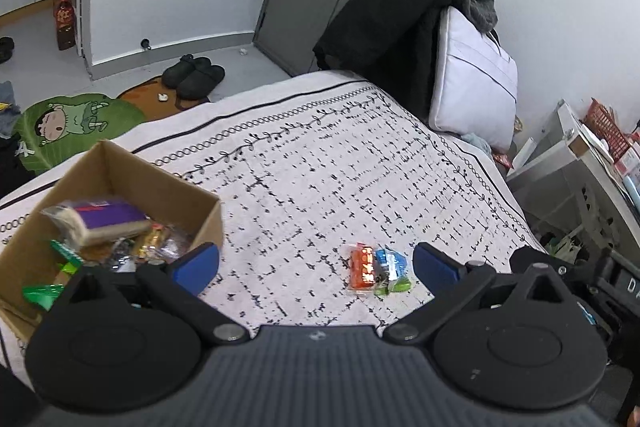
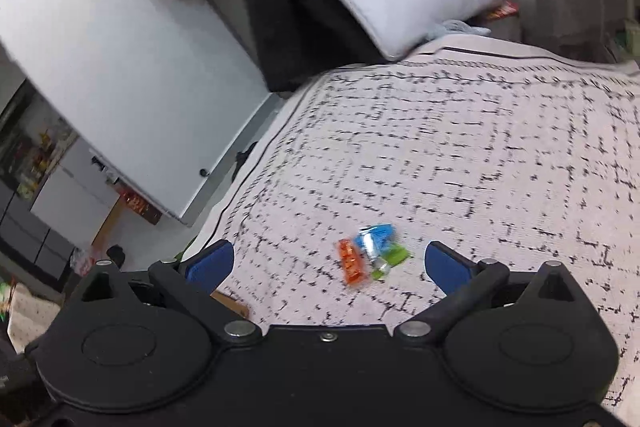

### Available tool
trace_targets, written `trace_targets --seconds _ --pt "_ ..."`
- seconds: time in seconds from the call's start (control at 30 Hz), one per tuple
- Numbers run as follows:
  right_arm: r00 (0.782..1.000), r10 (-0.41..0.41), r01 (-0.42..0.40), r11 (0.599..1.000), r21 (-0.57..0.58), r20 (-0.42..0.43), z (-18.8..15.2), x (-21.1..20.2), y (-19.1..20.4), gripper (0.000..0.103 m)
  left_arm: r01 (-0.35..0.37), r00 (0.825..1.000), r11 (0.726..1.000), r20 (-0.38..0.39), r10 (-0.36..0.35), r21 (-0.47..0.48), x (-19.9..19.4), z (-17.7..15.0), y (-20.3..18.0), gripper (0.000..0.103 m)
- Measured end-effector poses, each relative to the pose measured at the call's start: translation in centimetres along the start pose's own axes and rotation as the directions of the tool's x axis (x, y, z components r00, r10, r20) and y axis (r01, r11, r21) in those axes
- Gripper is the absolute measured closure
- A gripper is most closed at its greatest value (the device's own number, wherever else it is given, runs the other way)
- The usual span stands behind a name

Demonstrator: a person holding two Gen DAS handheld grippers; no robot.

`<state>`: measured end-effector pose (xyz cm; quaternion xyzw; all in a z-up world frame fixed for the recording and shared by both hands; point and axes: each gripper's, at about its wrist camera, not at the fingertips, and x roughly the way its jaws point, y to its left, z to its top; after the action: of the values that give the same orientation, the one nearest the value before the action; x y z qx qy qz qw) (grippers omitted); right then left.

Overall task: Organize snacks
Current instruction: 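Move both open grippers back to the last snacks on the bed, then grasp the blue-green candy with the right gripper while the left grasps the orange candy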

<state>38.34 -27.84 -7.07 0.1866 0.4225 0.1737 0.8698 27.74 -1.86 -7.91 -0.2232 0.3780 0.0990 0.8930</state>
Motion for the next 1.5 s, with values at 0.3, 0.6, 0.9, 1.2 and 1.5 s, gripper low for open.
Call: trace_targets --seconds 0.3,0.6,0.9,1.2,1.5 --pt "0.998 -0.064 0.062 0.990 0.128 0.012 0.6 1.4 -3.5 0.004 0.047 0.999 0.998 -0.027 -0.046 0.028 3.6 -0.4 -2.2 0.004" --pt "0.997 -0.067 0.075 0.974 0.214 -0.043 0.8 4.9 -5.3 0.024 0.085 0.991 0.996 -0.105 -0.084 0.005 8.5 -0.9 -3.3 0.030" --pt "0.992 -0.057 0.080 0.971 0.224 -0.109 0.6 8.9 -5.3 0.028 0.093 0.978 0.995 -0.186 -0.098 -0.038 13.8 -1.6 -3.1 0.050" --pt "0.986 -0.050 0.090 0.962 0.260 -0.158 0.0 12.6 -5.8 0.036 0.089 0.962 0.994 -0.254 -0.102 -0.061 18.7 -2.1 -3.2 0.061" --pt "0.979 -0.051 0.103 0.960 0.261 -0.198 0.0 15.6 -5.4 0.036 0.105 0.949 0.988 -0.285 -0.134 -0.116 20.4 -1.9 -2.0 0.083"
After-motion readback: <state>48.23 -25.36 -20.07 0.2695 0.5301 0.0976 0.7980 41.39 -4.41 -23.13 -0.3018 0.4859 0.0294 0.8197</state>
